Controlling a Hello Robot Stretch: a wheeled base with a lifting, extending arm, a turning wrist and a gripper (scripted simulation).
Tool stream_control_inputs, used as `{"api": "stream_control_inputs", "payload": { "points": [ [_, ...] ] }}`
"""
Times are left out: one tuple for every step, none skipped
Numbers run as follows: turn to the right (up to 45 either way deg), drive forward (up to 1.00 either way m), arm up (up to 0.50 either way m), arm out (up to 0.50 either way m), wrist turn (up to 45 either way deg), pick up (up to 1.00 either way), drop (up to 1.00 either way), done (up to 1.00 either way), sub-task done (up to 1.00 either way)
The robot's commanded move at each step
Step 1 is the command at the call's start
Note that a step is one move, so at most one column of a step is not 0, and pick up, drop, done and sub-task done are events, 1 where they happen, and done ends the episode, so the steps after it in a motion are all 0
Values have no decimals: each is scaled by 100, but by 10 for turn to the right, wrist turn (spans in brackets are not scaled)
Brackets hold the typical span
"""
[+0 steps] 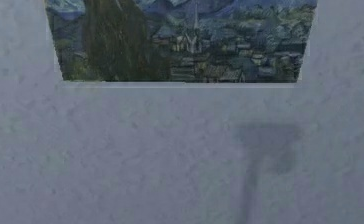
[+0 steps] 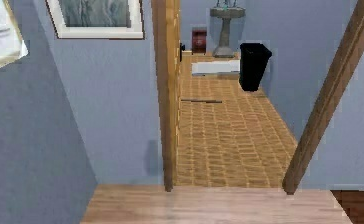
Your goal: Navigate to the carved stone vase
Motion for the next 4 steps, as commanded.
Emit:
{"api": "stream_control_inputs", "payload": {
  "points": [
    [-450,0,0,0,0,0,0,0,0],
    [-450,0,0,0,0,0,0,0,0],
    [-180,0,0,0,0,0,0,0,0],
    [0,15,0,0,0,0,0,0,0]
  ]
}}
